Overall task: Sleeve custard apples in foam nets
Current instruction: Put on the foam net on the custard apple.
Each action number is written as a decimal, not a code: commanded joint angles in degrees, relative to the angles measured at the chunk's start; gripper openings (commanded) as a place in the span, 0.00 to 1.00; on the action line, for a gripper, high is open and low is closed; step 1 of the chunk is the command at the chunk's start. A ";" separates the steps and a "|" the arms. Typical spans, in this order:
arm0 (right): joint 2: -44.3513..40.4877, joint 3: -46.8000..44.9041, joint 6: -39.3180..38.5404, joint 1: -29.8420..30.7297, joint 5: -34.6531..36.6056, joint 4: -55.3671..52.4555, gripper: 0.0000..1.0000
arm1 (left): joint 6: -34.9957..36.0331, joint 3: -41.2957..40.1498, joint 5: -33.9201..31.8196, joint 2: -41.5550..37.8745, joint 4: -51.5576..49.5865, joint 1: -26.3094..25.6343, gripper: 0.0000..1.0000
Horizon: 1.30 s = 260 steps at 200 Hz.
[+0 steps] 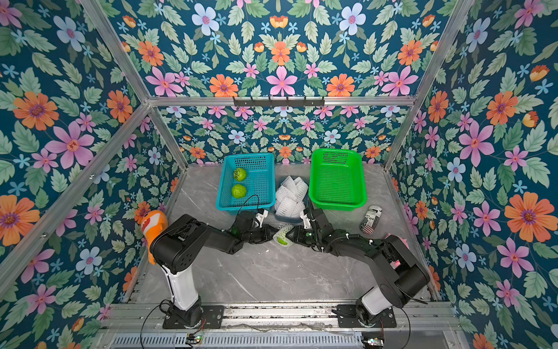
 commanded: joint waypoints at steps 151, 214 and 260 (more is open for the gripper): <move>-5.53 -1.81 -10.77 1.59 6.37 -9.75 0.53 | 5.22 -2.90 -8.41 -3.84 -17.32 -0.04 0.56; -5.90 -2.35 -11.06 1.68 7.37 -11.31 0.54 | 6.03 -3.38 -11.08 -7.44 -19.29 -0.03 0.55; -7.69 -2.08 -10.98 1.72 8.60 -13.18 0.55 | 6.22 -3.89 -12.03 -9.52 -20.58 -0.06 0.54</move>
